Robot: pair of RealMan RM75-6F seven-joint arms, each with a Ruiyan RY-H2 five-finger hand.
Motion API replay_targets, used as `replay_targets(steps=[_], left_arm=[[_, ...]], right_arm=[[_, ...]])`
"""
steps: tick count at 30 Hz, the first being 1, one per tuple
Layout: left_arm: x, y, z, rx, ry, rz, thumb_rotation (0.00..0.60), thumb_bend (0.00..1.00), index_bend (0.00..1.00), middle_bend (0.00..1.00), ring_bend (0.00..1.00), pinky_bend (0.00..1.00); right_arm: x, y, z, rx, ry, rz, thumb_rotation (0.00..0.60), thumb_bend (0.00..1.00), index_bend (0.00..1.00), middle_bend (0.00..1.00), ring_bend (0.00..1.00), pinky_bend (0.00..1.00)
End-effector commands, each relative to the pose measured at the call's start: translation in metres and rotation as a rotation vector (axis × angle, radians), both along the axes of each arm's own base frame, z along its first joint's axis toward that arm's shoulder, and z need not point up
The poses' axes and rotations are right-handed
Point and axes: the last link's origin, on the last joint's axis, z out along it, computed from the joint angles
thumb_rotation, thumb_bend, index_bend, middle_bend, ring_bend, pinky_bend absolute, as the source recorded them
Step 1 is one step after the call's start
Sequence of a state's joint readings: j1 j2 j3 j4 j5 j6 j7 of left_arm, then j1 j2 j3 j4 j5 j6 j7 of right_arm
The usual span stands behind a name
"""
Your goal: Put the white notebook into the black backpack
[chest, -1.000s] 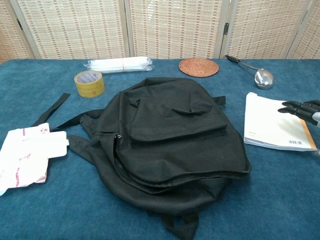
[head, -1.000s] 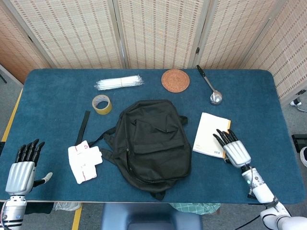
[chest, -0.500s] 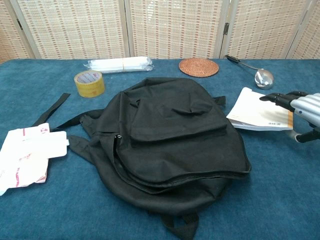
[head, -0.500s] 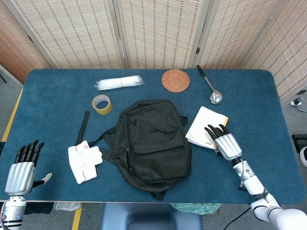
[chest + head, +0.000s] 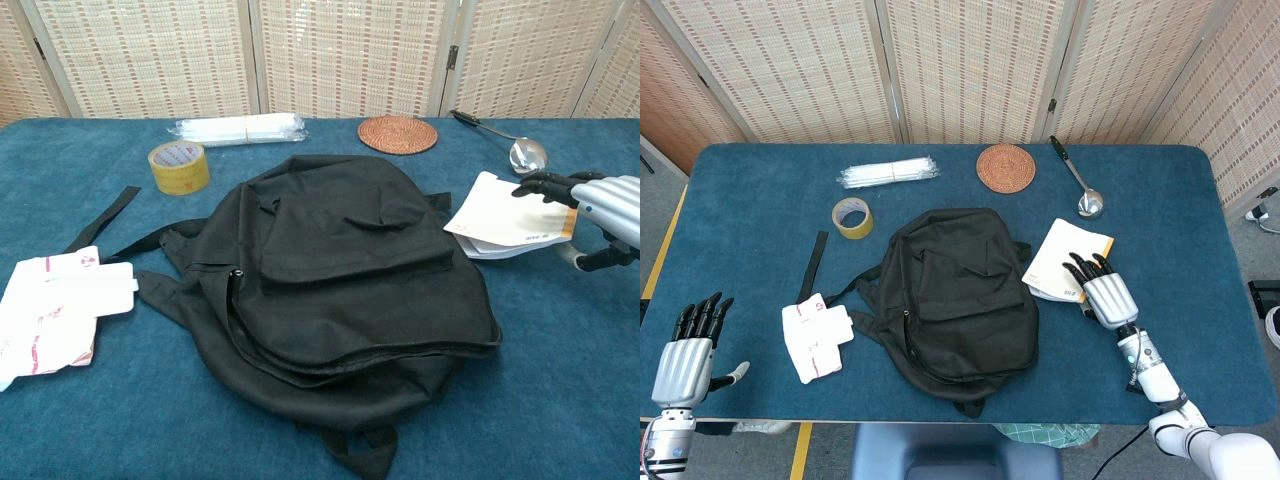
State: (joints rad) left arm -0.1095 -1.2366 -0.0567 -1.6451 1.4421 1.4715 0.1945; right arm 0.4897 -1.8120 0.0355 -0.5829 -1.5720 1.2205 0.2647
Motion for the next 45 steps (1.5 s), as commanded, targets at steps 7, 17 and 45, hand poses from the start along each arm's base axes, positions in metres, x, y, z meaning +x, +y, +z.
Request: replay_targets(steps=[7,17,45], left_arm=[[-0.001,0.000,-0.001,-0.007,0.000,0.005,0.600,0.22,0.07,0.04,0.04,0.00],[-0.002,0.000,-0.001,-0.008,0.001,0.010,0.600,0.22,0.07,0.04,0.04,0.00],[0.035,0.057,-0.002,-0.162,0.024,-0.236,0.600,0.22,0.10,0.05,0.05,0.00]], right_arm=[[0.001,0.000,-0.003,-0.019,-0.016,-0.003,0.600,0.37,0.43,0.21,0.25,0.12],[0.002,-0.004,-0.002,-0.019,-0.021,-0.001,0.600,0.36,0.56,0.28,0.28,0.16],[0.023,-0.009,0.076,-0.257,0.044,0.262,0.600,0.53,0.76,0.41,0.45,0.36]])
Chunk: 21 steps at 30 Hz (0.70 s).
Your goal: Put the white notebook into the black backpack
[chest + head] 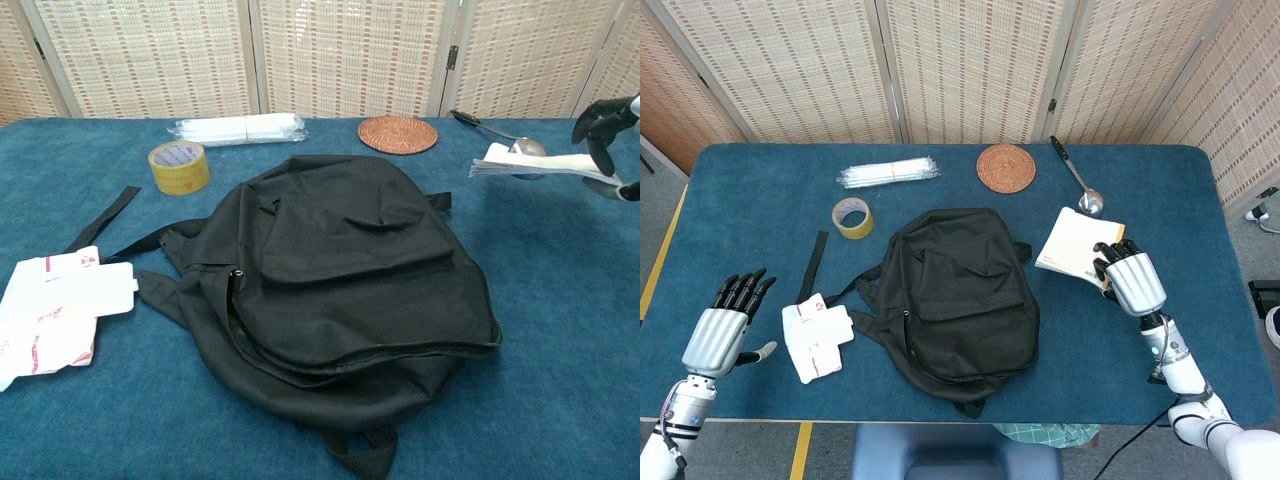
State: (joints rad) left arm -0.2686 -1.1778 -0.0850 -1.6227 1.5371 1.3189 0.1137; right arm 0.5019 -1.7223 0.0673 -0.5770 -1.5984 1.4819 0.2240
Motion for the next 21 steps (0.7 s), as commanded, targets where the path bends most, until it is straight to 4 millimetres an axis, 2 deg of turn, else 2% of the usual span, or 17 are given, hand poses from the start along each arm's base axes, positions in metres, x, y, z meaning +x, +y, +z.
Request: replay_targets(steps=[1,7,13,21], left_arm=[[0.005,0.009,-0.004,-0.038,0.004,-0.039,0.600,0.22,0.10,0.05,0.06,0.00],[0.024,0.029,-0.021,-0.160,0.014,-0.132,0.600,0.22,0.14,0.06,0.07,0.00],[0.046,0.040,-0.042,-0.288,0.035,-0.227,0.600,0.22,0.15,0.07,0.07,0.00],[0.093,0.055,-0.083,-0.433,0.037,-0.380,0.600,0.22,0.17,0.08,0.08,0.00]], right_arm=[[0.010,0.001,0.014,-0.033,0.014,0.065,0.600,0.53,0.76,0.41,0.45,0.36],[0.035,0.009,0.043,-0.095,0.023,0.185,0.600,0.54,0.76,0.41,0.45,0.36],[0.052,0.016,0.067,-0.135,0.040,0.219,0.600,0.54,0.76,0.41,0.45,0.36],[0.067,0.016,0.093,-0.172,0.072,0.212,0.600,0.54,0.76,0.41,0.45,0.36]])
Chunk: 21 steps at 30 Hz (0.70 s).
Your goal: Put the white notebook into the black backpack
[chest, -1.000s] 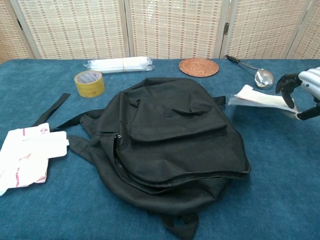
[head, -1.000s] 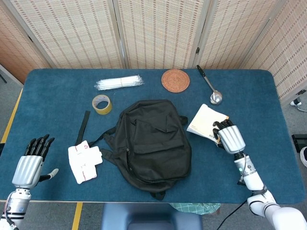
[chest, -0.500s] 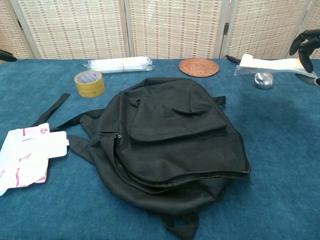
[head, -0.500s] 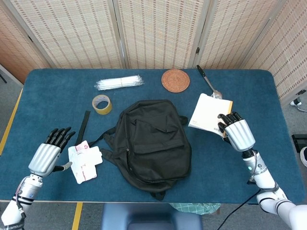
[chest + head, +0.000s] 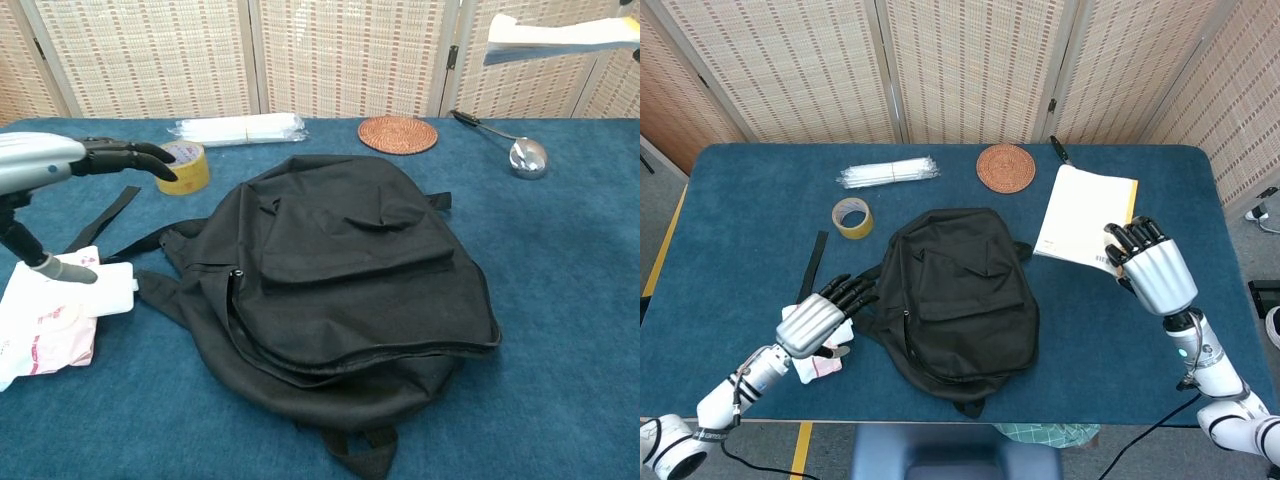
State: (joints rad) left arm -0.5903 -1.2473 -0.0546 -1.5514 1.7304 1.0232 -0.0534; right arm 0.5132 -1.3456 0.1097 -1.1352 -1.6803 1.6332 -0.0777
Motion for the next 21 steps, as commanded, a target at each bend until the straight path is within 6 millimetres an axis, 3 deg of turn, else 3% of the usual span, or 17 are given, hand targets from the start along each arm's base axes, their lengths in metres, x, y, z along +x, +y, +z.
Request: replay_targets(steps=[1,11,21], left_arm=[[0.024,0.005,-0.022,-0.075,0.004,-0.071,0.600,0.22,0.17,0.08,0.08,0.00],[0.072,0.007,-0.074,-0.242,0.015,-0.152,0.600,0.22,0.17,0.08,0.08,0.00],[0.100,0.003,-0.119,-0.343,0.039,-0.144,0.600,0.21,0.16,0.08,0.08,0.00]], right_arm=[[0.006,-0.001,0.009,-0.021,0.012,-0.006,0.600,0.54,0.76,0.41,0.45,0.36],[0.007,0.002,0.011,-0.024,0.032,-0.029,0.600,0.55,0.76,0.41,0.45,0.36],[0.003,0.003,0.012,-0.024,0.040,-0.043,0.600,0.55,0.76,0.41,0.45,0.36]])
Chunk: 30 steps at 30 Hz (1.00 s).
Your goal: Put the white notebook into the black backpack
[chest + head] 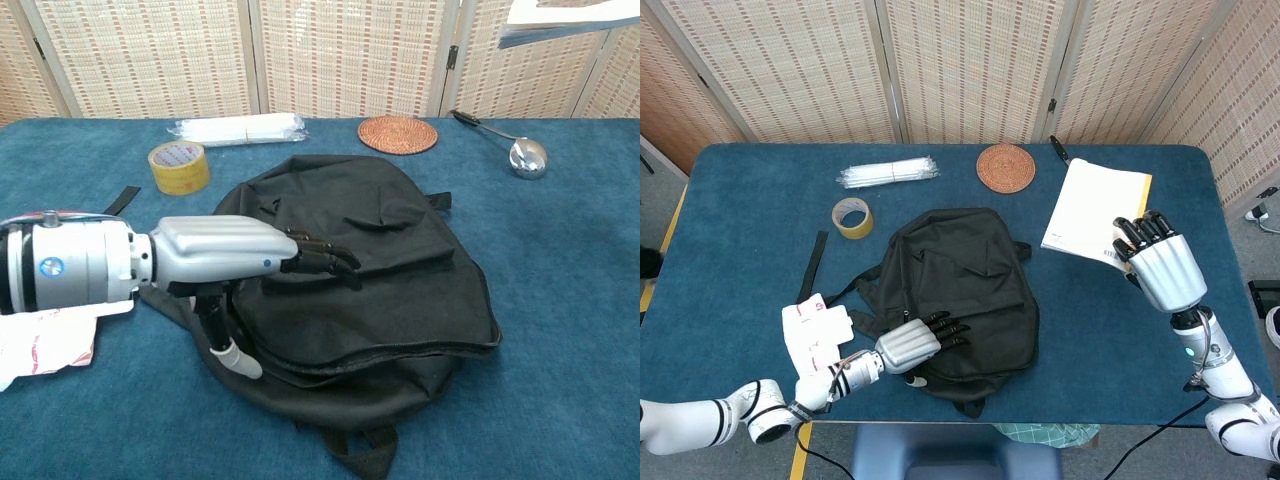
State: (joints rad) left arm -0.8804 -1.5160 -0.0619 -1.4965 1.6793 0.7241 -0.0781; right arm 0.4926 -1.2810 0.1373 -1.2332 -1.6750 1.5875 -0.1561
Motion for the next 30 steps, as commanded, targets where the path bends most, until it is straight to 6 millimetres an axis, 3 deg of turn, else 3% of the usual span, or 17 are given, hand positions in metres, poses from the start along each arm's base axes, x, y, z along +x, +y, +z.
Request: replay_targets(steps=[1,9,19,30], left_arm=[[0.008,0.001,-0.013,-0.015,0.006,0.010,0.600,0.21,0.15,0.08,0.08,0.00],[0.016,0.007,-0.029,-0.014,-0.004,0.071,0.600,0.22,0.16,0.08,0.07,0.00],[0.010,0.014,-0.025,0.015,-0.040,0.148,0.600,0.22,0.27,0.10,0.09,0.00],[0.010,0.021,-0.025,0.018,-0.112,0.217,0.600,0.36,0.41,0.17,0.14,0.00]], right_arm=[[-0.001,0.000,0.000,-0.001,0.000,-0.004,0.600,0.55,0.76,0.41,0.45,0.36],[-0.007,0.001,0.000,0.001,-0.003,-0.014,0.600,0.55,0.76,0.41,0.45,0.36],[-0.010,0.001,-0.004,0.015,-0.007,-0.015,0.600,0.55,0.76,0.41,0.46,0.36],[-0.012,0.002,-0.006,0.022,-0.008,-0.012,0.600,0.55,0.76,0.41,0.46,0.36]])
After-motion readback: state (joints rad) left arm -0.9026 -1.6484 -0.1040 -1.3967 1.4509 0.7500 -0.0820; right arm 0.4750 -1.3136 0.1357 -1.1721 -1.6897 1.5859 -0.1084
